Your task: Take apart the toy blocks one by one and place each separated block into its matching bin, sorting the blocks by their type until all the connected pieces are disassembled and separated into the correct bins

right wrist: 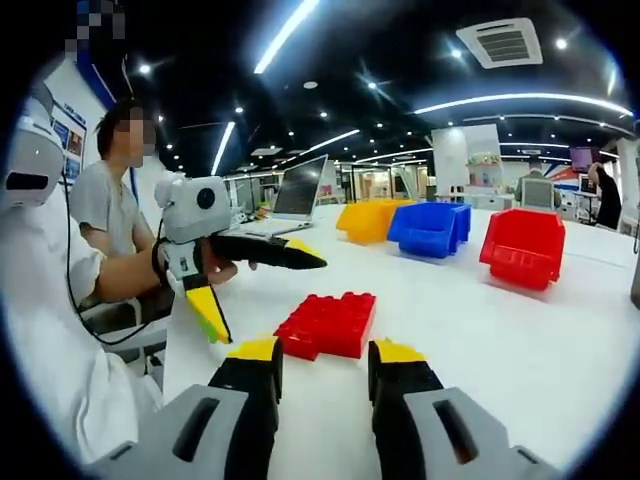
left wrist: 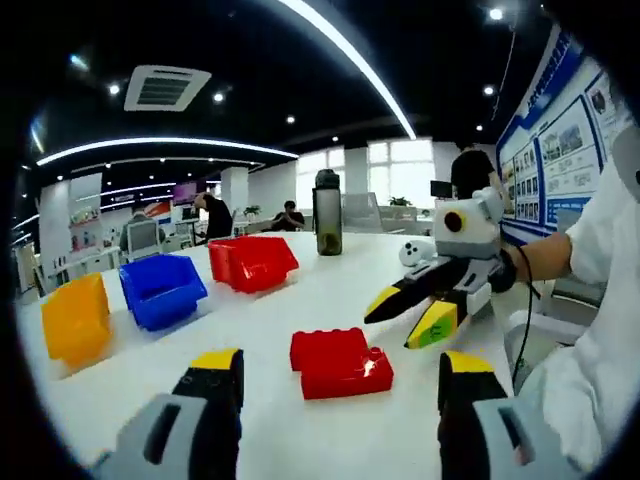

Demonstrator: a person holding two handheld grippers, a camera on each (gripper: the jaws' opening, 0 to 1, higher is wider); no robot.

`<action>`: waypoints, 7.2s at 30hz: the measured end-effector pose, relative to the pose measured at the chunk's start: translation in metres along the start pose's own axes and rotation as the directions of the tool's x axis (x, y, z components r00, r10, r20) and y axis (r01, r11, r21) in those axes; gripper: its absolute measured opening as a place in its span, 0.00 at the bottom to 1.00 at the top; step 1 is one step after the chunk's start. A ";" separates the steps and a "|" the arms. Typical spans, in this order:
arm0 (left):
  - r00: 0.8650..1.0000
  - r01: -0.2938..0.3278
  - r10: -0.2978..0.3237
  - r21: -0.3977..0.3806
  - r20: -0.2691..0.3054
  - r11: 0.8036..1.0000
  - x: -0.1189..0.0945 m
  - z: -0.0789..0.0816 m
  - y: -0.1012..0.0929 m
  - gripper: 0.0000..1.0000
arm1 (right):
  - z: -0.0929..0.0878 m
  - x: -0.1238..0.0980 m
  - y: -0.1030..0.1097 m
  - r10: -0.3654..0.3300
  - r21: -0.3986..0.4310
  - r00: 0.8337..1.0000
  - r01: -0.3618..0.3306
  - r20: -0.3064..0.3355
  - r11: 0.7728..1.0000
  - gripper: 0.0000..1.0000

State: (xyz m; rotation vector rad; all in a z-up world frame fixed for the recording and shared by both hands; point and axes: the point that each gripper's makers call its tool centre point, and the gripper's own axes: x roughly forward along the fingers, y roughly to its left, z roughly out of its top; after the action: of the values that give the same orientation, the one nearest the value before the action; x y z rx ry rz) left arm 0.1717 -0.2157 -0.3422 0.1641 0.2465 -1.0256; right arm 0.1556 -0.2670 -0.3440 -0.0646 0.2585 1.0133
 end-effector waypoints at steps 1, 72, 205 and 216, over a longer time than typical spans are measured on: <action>1.000 0.004 -0.005 -0.013 -0.012 1.000 0.003 -0.003 -0.001 0.79 | 0.000 0.000 0.000 0.000 -0.001 1.000 0.000 0.000 1.000 0.36; 0.977 -0.104 0.120 -0.091 0.179 0.990 0.034 0.091 0.079 0.45 | 0.004 -0.004 -0.008 -0.003 0.010 1.000 0.003 0.028 1.000 0.33; 0.932 -0.234 0.270 -0.166 0.242 0.958 -0.082 0.043 0.086 0.77 | 0.104 0.035 -0.271 -0.577 -0.007 0.814 0.578 0.066 0.816 0.36; 0.932 -0.237 0.273 -0.169 0.240 0.957 -0.082 0.045 0.083 0.77 | 0.120 0.022 -0.251 -0.541 0.005 0.831 0.545 0.133 0.838 0.78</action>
State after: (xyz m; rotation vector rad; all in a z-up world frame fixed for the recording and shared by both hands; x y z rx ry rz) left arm 0.2083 -0.1176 -0.2745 -0.0647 0.0523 -0.7569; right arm 0.4009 -0.3615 -0.2497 -0.0964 0.0919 0.4461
